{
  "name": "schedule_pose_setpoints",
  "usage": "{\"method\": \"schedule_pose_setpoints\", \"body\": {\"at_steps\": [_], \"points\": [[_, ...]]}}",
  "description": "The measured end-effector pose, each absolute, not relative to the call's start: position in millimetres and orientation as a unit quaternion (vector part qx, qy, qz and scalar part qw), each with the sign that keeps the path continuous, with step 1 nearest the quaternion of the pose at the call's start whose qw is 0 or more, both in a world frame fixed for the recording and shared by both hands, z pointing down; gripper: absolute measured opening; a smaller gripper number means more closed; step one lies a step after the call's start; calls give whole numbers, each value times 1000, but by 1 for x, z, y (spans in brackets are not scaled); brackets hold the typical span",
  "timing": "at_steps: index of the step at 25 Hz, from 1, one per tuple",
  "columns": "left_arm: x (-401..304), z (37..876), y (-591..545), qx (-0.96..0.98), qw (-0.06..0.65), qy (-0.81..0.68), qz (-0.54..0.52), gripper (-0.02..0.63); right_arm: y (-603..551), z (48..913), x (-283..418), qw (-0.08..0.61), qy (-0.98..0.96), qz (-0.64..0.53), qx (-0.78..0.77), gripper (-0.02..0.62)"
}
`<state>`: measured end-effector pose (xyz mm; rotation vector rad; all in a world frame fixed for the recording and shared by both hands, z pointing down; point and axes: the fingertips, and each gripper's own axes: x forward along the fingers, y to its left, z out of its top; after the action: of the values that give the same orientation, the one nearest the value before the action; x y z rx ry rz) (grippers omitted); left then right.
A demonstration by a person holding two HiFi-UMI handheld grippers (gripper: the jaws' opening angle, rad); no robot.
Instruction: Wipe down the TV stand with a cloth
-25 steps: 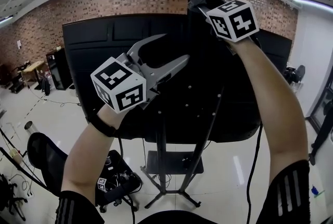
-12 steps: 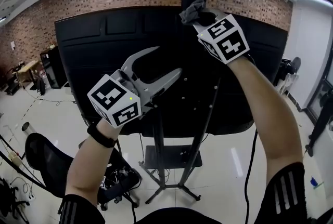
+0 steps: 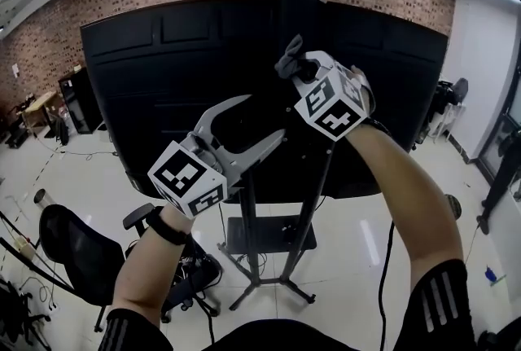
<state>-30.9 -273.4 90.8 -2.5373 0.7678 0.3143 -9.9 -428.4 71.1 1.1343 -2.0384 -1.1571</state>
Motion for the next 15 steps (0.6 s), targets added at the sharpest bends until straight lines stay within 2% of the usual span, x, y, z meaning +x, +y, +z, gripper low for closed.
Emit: {"method": "schedule_pose_setpoints", "body": {"at_steps": [8, 15], "points": [[-40, 124, -280, -925, 210, 295, 113, 305, -430, 135, -17, 321, -735, -441, 402, 29], [-45, 158, -281, -929, 180, 303, 114, 305, -433, 166, -17, 383, -630, -547, 398, 31]]}}
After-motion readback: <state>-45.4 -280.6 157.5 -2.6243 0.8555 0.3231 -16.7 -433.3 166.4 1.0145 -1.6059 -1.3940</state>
